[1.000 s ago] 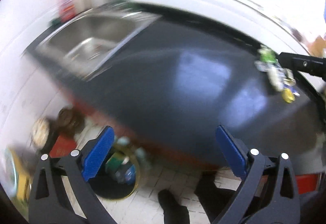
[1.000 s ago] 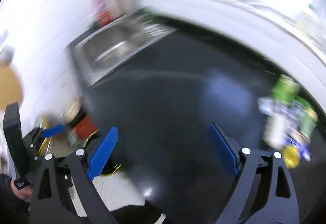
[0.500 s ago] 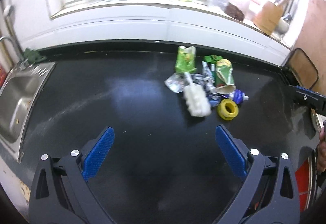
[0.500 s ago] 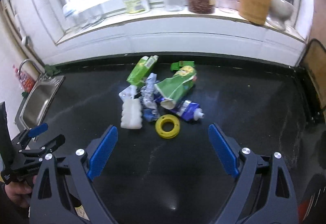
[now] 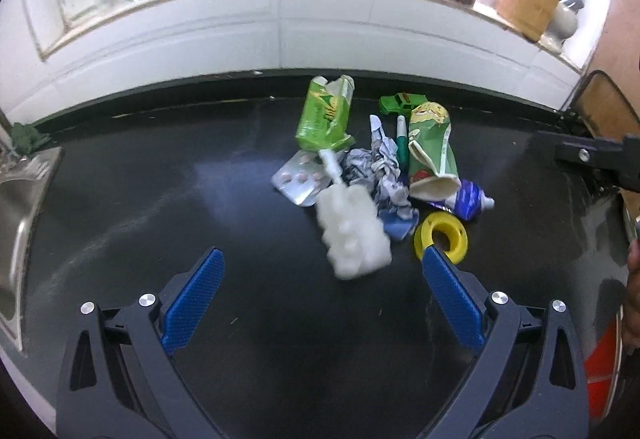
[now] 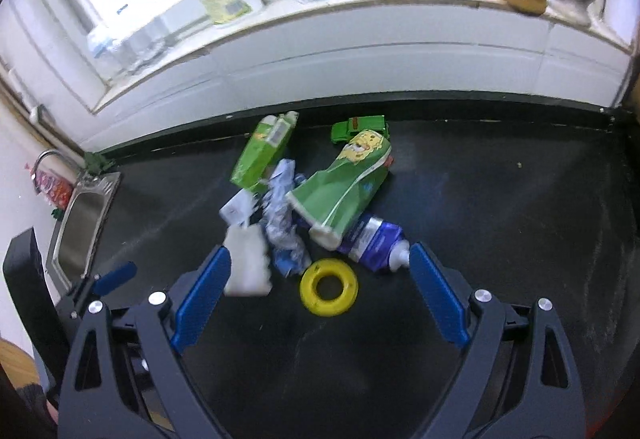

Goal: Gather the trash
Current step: 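Grasp the white foam piece with the left gripper while the right gripper grasps the green SpongeBob carton, then carry the foam with the left gripper while the right gripper carries the carton to the bin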

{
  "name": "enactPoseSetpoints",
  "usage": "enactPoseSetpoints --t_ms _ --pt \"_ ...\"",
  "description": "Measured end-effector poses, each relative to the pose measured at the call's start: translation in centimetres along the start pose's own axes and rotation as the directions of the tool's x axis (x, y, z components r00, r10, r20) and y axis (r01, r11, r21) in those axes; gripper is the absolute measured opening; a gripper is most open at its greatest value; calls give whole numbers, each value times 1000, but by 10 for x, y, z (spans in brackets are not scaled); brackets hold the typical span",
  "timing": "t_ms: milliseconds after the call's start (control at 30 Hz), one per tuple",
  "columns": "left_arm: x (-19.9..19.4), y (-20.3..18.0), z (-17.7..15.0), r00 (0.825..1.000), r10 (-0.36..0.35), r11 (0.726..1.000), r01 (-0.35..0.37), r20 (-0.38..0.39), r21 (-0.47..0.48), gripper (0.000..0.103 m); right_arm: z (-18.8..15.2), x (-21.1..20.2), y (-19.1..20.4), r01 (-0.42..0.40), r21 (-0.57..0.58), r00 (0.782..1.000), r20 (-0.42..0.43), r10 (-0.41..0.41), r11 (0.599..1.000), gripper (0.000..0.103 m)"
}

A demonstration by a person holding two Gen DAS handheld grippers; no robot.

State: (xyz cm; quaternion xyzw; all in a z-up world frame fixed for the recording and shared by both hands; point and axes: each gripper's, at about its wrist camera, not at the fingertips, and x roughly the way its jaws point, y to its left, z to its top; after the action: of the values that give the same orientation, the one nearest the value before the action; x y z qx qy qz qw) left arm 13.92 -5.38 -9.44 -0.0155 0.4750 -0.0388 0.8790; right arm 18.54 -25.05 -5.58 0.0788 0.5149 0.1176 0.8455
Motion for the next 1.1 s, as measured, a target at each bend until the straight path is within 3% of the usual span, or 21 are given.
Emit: enactPoseSetpoints --t_ms 233,367,500,567,600,633,700,833,1100 --pt "72 -16 6 996 0 999 -3 -88 -38 96 40 79 -27 -16 89 995 -99 24 996 88" --pt "92 -15 5 993 -8 997 -1 -118 -77 94 56 118 -41 -26 156 987 -152 50 987 88" --pt "105 -16 5 990 -13 996 2 -141 -84 75 61 143 -49 -69 233 974 -196 116 970 87" --pt "106 -13 5 990 -25 994 10 -141 -108 68 59 151 -50 -90 256 965 -215 147 962 80" --pt "106 -12 5 990 -31 994 16 -139 -111 57 57 154 -51 -99 268 962 -221 162 958 76" --pt "105 -12 6 990 -35 994 20 -139 -105 47 56 153 -52 -106 280 961 -217 170 954 73" --pt "104 -12 6 988 -45 994 30 -147 -105 42 56 149 -49 -109 270 965 -200 166 957 65" --pt "86 -11 7 990 -59 994 47 -131 -95 34 58 125 -37 -119 222 974 -163 157 968 62" --pt "33 -1 -2 994 -52 997 46 -98 -56 32 35 56 -9 -85 91 991 -92 93 992 61"
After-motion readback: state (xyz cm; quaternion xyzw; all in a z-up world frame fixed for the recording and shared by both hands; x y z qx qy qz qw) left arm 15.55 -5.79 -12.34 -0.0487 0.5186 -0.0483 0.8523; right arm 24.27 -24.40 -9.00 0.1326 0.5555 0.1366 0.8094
